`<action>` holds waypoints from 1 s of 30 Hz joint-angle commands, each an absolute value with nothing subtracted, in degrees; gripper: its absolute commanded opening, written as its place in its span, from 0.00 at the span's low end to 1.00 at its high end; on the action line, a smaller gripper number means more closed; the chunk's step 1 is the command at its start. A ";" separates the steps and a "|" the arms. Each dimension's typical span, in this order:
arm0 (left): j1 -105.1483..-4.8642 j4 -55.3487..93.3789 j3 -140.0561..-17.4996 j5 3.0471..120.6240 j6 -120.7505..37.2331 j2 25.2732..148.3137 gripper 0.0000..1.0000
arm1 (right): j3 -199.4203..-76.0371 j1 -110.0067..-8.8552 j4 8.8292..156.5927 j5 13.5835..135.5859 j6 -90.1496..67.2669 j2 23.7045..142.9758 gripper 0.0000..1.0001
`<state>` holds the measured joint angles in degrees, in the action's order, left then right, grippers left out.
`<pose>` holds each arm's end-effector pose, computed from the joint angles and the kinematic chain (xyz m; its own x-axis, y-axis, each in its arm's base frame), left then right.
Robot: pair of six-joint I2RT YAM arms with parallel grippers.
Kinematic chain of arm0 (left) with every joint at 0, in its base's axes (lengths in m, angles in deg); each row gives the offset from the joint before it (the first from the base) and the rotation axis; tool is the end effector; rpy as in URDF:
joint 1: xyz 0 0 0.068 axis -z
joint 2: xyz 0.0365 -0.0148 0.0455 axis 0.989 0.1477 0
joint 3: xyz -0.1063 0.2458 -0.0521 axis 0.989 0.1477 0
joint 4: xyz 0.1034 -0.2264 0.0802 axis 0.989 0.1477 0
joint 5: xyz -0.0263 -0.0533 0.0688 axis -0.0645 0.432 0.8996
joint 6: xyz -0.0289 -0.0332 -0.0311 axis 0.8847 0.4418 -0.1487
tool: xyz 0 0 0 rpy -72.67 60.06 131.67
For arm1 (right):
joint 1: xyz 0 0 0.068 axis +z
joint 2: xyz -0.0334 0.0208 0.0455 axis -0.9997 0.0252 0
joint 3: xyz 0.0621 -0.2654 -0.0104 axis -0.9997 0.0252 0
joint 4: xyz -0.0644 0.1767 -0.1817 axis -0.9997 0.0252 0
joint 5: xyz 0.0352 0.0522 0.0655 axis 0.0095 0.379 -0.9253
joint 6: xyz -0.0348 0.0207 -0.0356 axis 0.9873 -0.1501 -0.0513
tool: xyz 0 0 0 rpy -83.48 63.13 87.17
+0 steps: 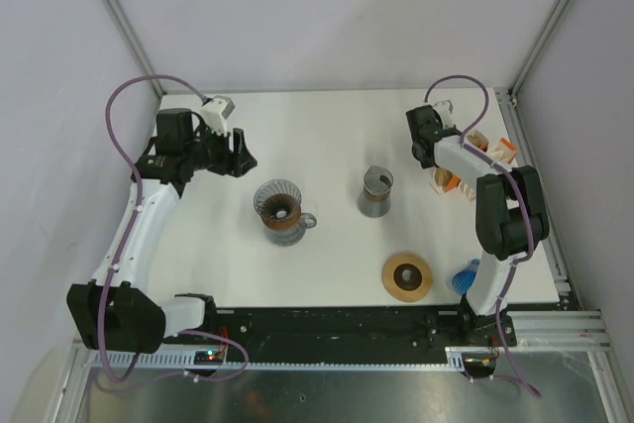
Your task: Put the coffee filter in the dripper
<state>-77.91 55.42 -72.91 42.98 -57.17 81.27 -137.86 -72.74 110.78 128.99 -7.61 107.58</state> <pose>0.2595 -0.0326 0.3412 -0.5838 0.0963 -0.8062 0.4548 0.8613 -0.2265 0.3768 0.0798 0.2158 -0.8073 -0.1915 -0.5581 0.2249 0.7746 -0.5911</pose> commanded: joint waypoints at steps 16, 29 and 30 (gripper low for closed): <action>-78.54 53.32 -72.56 41.72 -56.42 80.84 0.68 | -137.94 -72.53 111.76 126.49 -11.08 93.90 0.00; -78.51 53.68 -74.24 38.02 -57.66 79.39 0.70 | -142.90 -63.62 117.35 118.44 -16.31 75.84 0.00; -78.47 53.79 -74.83 37.31 -57.78 79.09 0.70 | -144.33 -61.50 118.67 117.87 -17.41 75.74 0.00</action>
